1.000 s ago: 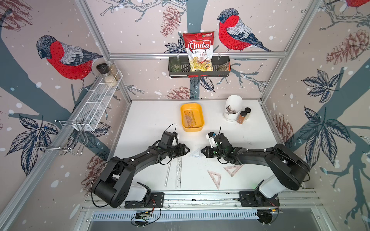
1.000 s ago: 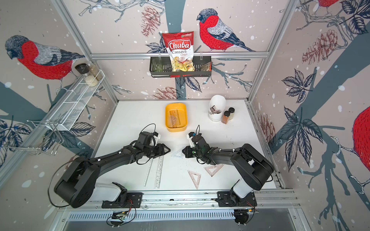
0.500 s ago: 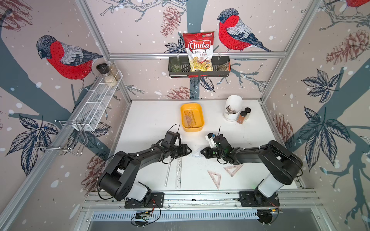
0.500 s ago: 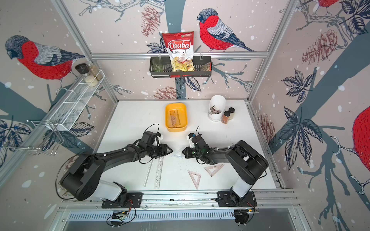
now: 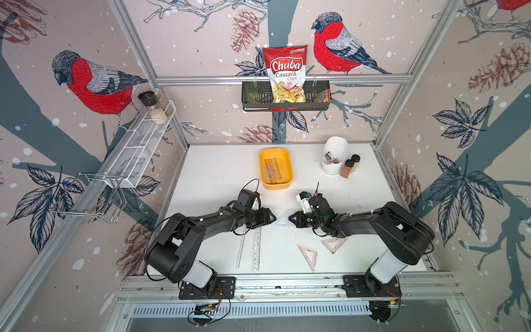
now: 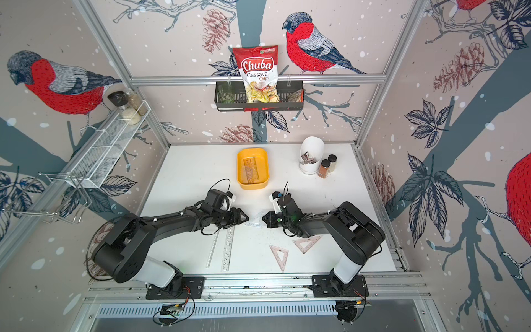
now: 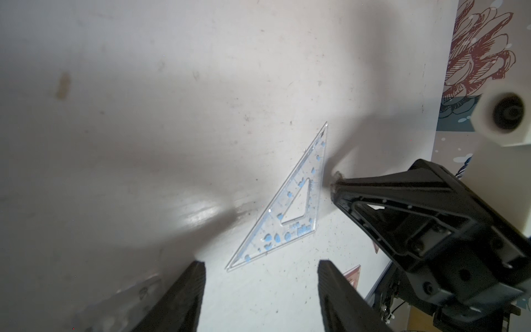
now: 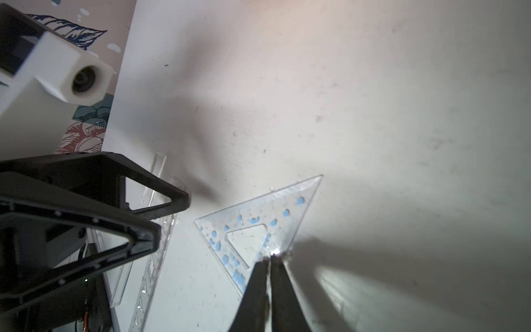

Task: Put the scattered rulers into the storage box
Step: Pick up the ruler from the center of the board.

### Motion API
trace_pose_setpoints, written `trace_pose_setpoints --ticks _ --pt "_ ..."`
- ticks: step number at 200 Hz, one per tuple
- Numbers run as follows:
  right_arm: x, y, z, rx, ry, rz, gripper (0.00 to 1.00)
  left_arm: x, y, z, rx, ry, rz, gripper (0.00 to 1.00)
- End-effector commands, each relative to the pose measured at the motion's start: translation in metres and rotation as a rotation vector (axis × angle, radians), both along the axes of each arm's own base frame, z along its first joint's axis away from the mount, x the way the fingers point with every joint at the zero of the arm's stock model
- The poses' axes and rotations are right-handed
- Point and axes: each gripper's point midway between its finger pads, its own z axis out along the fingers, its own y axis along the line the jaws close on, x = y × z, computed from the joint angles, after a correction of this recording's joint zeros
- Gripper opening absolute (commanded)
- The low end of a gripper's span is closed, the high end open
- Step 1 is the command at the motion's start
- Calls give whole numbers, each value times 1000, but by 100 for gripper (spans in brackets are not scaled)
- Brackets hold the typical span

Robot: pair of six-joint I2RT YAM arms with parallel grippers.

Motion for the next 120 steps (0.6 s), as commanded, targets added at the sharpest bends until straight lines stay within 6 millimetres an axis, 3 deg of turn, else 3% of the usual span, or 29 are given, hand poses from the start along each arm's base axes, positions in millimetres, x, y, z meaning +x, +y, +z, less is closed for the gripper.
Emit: trace_pose_setpoints --ticks 1,120 --pt "-1 8 7 20 1 16 14 7 -7 8 -25 -45 -15 67" --pt "-6 1 -27 -20 57 10 14 1 -6 -11 6 1 -41 73"
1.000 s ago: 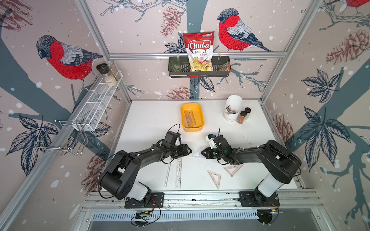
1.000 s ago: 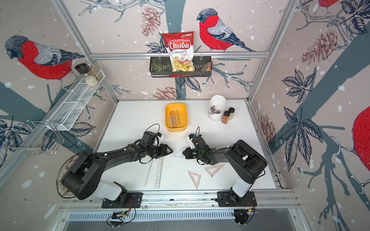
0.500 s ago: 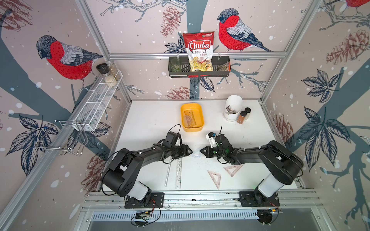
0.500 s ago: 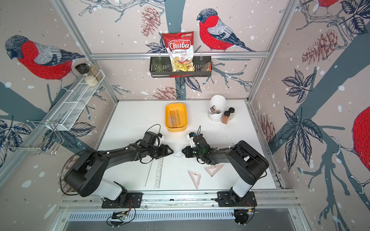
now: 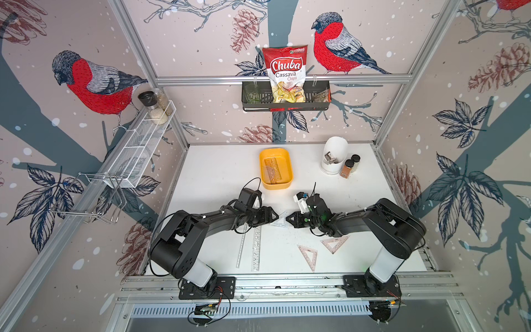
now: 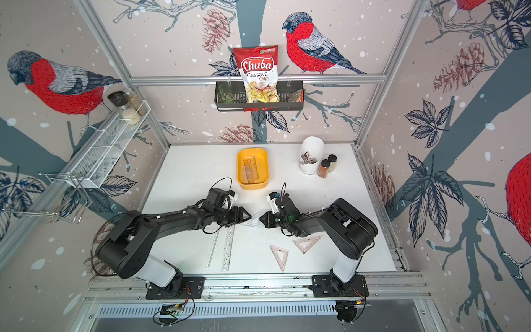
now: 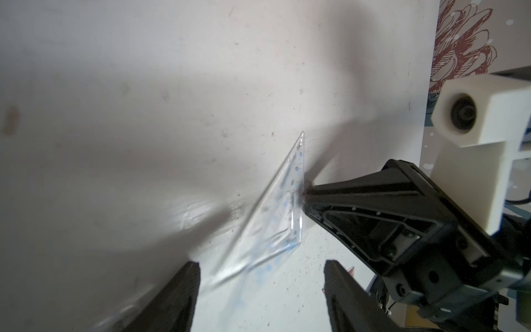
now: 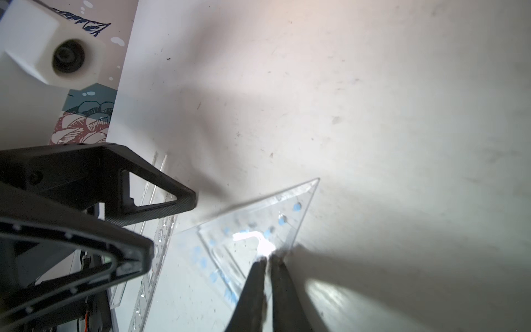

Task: Put the scattered rulers into the storage box
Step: Pick up the ruler from the center of the board.

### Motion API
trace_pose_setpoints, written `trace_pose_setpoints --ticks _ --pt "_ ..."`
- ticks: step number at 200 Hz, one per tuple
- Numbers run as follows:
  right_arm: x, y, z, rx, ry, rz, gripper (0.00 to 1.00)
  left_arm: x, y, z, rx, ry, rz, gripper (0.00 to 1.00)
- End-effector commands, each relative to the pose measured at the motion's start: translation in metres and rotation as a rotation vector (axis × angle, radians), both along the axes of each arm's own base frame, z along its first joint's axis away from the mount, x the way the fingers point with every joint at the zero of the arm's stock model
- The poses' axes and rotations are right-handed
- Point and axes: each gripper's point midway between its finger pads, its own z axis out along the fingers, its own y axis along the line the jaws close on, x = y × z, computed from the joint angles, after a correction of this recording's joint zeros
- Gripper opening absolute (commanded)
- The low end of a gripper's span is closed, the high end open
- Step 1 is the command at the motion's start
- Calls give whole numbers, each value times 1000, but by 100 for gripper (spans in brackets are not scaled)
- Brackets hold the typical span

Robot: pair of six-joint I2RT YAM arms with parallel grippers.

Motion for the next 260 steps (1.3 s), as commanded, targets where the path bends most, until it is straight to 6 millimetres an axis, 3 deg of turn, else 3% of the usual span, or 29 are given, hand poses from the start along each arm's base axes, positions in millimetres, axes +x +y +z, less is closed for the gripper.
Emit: trace_pose_setpoints --ticks 1,51,87,126,174,260 --pt "-5 -7 -12 -27 39 -15 14 -6 3 -11 36 24 -12 73" --pt "-7 -7 -17 -20 56 -9 14 -11 -2 -18 13 52 -24 70" --pt "-5 -6 2 15 29 -11 15 -10 3 -12 35 29 -6 70" --pt "-5 4 17 63 10 12 24 -13 6 -8 34 28 -3 71" --pt "-6 11 15 79 20 26 29 -16 5 -10 34 32 -11 74" --pt "-7 13 10 68 28 30 28 -21 5 -14 37 45 -20 76"
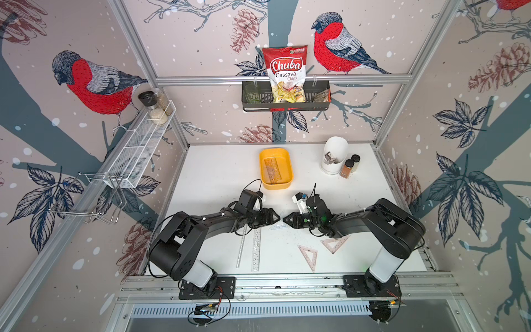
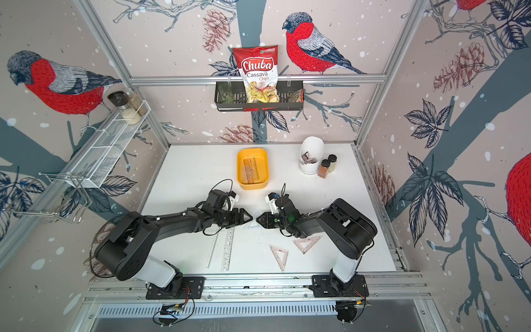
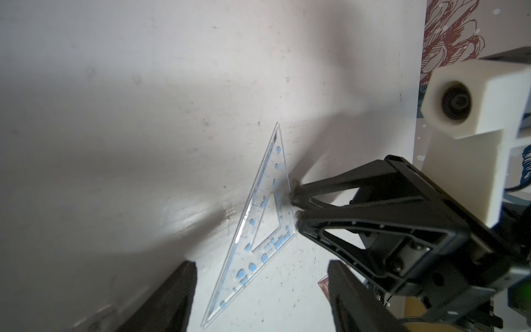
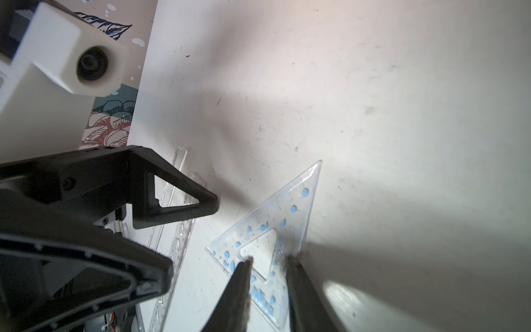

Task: Put the scattered rulers into the storage box
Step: Pick up the ruler from the center of the board.

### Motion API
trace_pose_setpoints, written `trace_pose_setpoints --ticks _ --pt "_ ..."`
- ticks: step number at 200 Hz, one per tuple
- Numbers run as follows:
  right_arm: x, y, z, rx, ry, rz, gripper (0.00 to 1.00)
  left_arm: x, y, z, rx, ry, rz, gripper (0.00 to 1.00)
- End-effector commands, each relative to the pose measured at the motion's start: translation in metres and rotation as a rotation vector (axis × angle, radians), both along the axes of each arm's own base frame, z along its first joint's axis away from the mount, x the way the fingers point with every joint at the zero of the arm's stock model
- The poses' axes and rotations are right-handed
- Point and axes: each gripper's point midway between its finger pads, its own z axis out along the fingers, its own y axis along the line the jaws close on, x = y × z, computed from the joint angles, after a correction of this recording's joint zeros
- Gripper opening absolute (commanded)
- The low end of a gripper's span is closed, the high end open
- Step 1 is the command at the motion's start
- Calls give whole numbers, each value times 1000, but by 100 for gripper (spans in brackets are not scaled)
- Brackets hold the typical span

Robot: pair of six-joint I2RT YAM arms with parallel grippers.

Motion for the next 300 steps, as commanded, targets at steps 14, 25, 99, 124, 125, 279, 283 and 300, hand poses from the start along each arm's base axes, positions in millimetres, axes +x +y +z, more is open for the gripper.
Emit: trace_pose_setpoints --ticks 14,25,99,124,125,279,283,300 --pt "0 3 0 12 -2 7 28 -14 9 -16 57 66 1 76" --pt "0 3 0 12 -2 7 28 -15 9 -17 58 69 -1 76" --pt "0 6 11 33 -20 10 28 -15 11 -15 69 59 9 76" --pt "0 11 15 41 -27 22 28 -13 13 -12 77 48 15 77" --pt "0 11 16 42 -27 23 28 -14 13 -12 78 49 15 77" --pt "-8 4 -9 9 14 17 28 -34 18 -20 72 101 -7 78" --pt "-8 3 -10 9 15 17 28 -34 18 -20 74 101 -6 78" --pt "-10 1 -13 5 22 13 27 -35 19 -20 81 99 -5 78"
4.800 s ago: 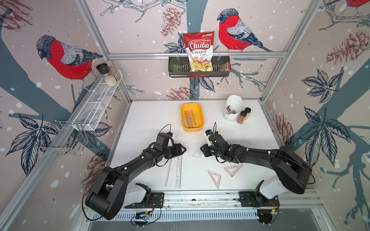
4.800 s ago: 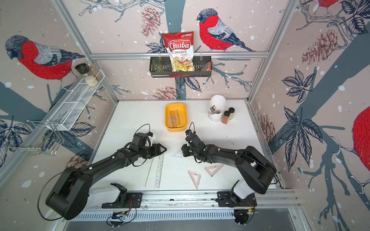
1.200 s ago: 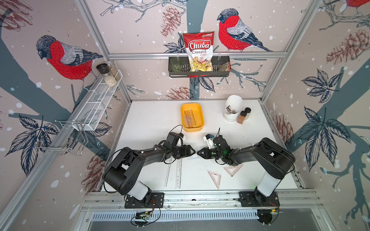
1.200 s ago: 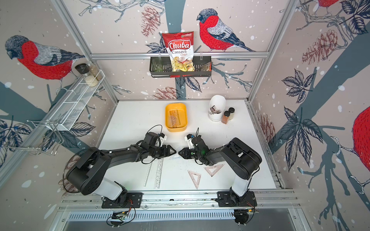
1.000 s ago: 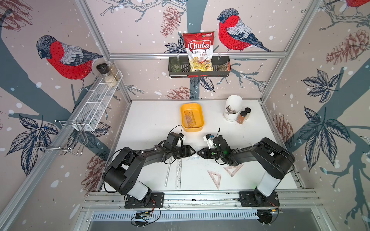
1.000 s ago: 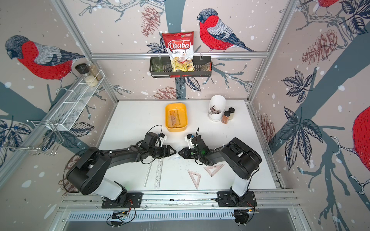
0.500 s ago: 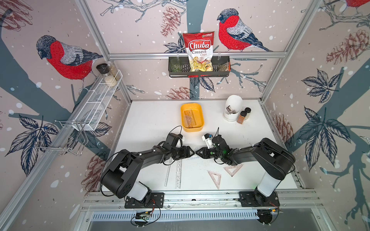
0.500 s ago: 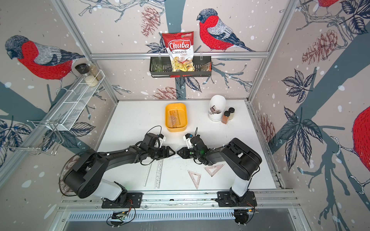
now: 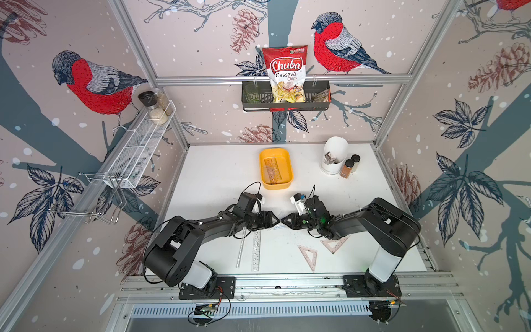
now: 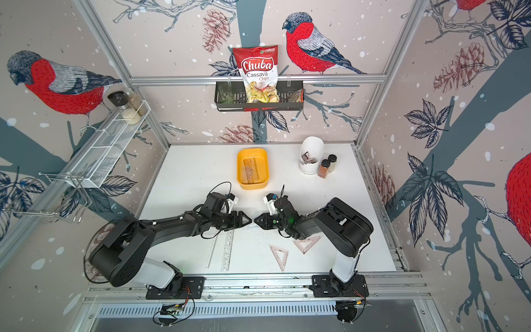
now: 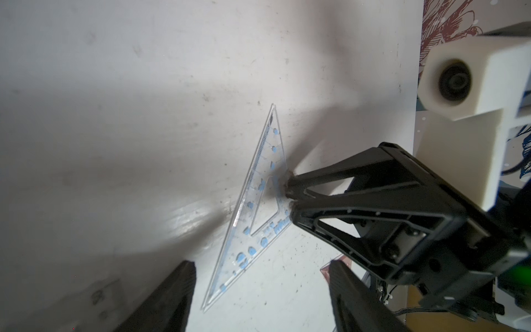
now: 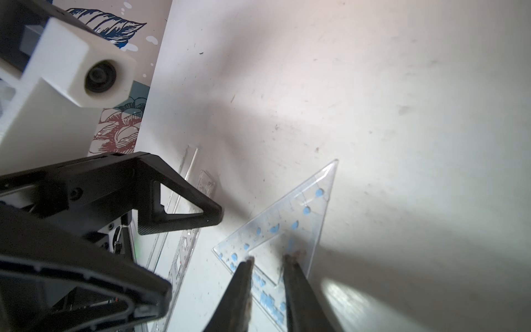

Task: Put the scattered rulers into the storage box
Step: Pick up the ruler from the center of the board.

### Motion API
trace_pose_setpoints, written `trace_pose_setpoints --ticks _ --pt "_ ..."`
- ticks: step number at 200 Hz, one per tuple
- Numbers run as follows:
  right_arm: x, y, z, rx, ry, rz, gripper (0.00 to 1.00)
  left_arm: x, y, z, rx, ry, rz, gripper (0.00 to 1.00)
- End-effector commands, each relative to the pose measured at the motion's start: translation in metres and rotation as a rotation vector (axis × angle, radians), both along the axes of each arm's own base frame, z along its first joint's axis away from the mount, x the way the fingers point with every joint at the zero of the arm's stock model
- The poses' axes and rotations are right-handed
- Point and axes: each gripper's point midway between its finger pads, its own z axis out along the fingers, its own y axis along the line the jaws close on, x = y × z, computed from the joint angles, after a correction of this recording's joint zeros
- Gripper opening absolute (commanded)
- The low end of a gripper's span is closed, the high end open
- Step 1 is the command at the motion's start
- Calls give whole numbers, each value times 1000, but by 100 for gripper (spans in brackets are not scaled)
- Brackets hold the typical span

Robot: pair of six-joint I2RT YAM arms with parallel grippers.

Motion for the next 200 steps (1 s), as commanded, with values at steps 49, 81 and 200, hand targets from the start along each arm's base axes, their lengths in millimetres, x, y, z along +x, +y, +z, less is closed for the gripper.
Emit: trace_pose_setpoints --ticks 49,81,200 --pt "-8 -14 -16 -38 50 -23 28 -21 16 -19 94 98 6 78" --pt "-9 -15 -17 -38 51 -22 27 -23 16 -19 91 105 3 79" --pt "-11 -16 -14 -14 52 -20 27 -31 9 -25 49 133 -1 76"
